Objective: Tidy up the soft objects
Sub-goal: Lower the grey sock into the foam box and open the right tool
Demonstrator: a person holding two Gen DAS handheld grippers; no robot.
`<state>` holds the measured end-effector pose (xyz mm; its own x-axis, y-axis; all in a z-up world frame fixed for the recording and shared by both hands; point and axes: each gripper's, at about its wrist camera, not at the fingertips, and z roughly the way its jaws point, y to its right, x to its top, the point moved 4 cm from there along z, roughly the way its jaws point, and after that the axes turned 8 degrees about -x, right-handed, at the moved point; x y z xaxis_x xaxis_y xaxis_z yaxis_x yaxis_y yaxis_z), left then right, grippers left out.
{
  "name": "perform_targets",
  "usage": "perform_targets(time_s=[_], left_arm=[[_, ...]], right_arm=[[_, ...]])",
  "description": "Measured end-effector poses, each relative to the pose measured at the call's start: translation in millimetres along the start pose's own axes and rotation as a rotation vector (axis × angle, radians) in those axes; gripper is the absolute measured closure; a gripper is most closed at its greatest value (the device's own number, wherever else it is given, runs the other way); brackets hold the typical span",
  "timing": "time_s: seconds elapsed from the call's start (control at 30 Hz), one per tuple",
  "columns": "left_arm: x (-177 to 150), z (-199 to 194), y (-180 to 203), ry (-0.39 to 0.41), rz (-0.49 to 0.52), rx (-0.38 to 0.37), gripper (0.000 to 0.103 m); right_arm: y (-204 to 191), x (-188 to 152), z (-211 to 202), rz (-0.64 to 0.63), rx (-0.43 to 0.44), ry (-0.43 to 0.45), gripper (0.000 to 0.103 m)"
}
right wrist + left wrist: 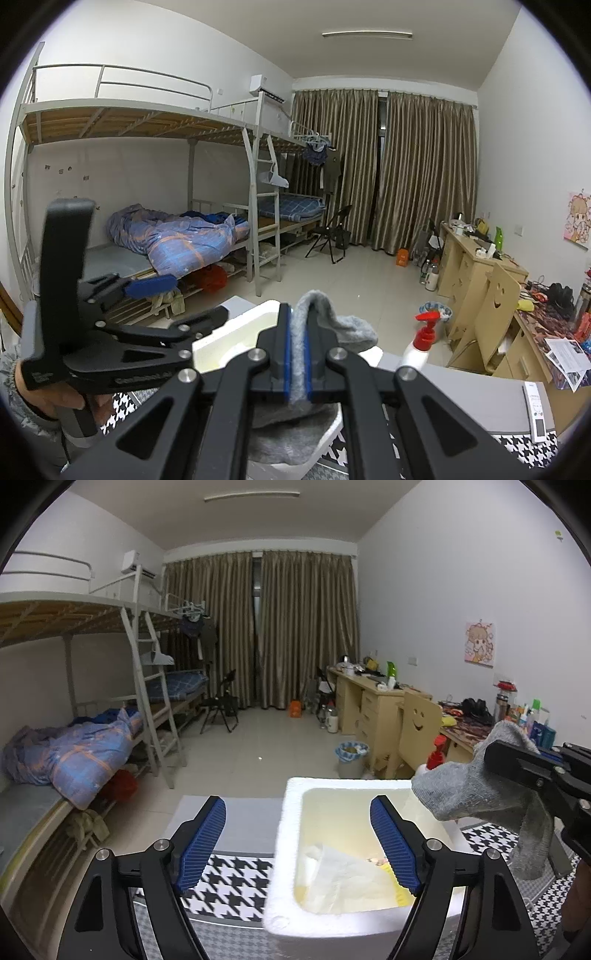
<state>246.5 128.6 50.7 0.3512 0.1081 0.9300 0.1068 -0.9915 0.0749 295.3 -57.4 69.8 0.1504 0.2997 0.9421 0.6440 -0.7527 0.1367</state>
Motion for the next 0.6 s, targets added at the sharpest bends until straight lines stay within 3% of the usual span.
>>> perform_targets(time_s=[0.1,0.3,0.6], left_arm=[[1.0,-7.8,-5.1,0.023,-0.008,0.02,0.011],[-0.1,-16.9,-14.5,0.04,-0.015,0.042,0.004],[-2.4,-25.4,-20.3,0.057,-0.014,0.054,0.002]], right_arm=[[-0.8,-0.4,2.4,-0.004,0.006,-0.002,0.095],[-2.1,-2.5,8.5,-0.004,0.025,-0.015,0.095],[-2.6,-3.4,13.8,0.001,0.034,-0.026,0.095]])
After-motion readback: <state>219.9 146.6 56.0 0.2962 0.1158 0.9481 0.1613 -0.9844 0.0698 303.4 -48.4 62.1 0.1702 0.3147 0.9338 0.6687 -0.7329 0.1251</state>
